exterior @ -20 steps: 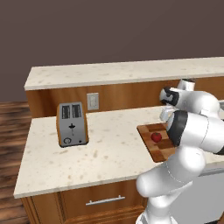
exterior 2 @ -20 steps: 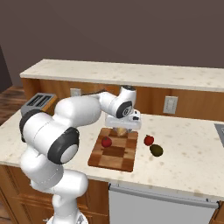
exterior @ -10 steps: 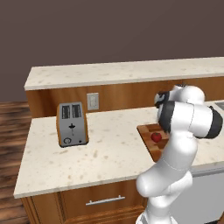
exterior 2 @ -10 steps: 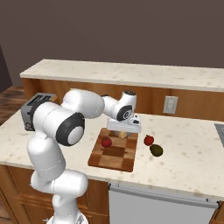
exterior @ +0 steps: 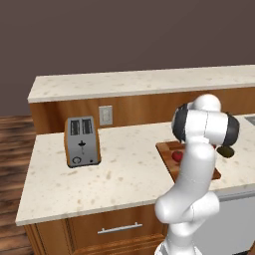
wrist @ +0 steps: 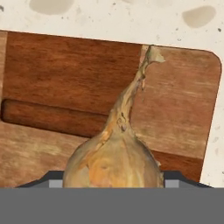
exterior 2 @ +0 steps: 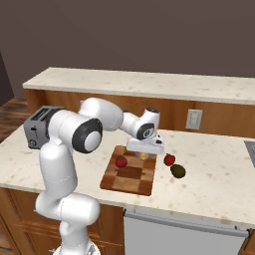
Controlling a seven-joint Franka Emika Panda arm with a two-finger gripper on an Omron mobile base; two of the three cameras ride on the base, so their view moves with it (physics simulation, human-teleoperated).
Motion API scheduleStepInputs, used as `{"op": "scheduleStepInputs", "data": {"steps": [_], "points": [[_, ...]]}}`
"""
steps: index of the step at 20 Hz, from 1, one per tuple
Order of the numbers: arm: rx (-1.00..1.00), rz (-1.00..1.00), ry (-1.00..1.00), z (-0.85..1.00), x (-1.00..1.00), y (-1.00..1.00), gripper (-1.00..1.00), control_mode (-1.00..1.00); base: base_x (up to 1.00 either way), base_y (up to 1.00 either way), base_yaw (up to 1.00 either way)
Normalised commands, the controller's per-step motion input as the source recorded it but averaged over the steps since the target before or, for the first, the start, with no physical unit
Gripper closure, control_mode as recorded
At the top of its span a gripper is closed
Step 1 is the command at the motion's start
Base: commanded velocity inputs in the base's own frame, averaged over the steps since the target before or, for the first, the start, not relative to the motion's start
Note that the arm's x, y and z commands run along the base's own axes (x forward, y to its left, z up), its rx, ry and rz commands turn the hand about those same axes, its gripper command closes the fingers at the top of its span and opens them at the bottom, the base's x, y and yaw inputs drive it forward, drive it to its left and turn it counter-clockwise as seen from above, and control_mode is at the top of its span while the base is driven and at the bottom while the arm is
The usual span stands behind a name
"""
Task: Place the avocado, onion, tomato, and bell pepper on the cutting board.
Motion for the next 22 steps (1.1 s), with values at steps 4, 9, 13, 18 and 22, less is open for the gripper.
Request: {"op": "scheduleStepInputs", "data": {"steps": [4,9,13,18,22], "points": [[0.02,0.00,0.04,-0.38,0.01,-0.05,1.00,-1.00,0.00,0.00,0.00],[0.01,0.00,0.05,-0.36,0.00,0.00,1.00,-1.00,0.00,0.00,0.00],[0.00,0.00,0.01,-0.20,-0.01,0.00,-1.00,-1.00,0.00,0.00,0.00],[0.00,0.00,-0.02,0.08,-0.22,0.00,-1.00,-1.00,0.00,0.00,0.00],[0.00,0.00,-0.02,0.22,-0.26,0.02,-1.00,-1.00,0.00,0.00,0.00]]}}
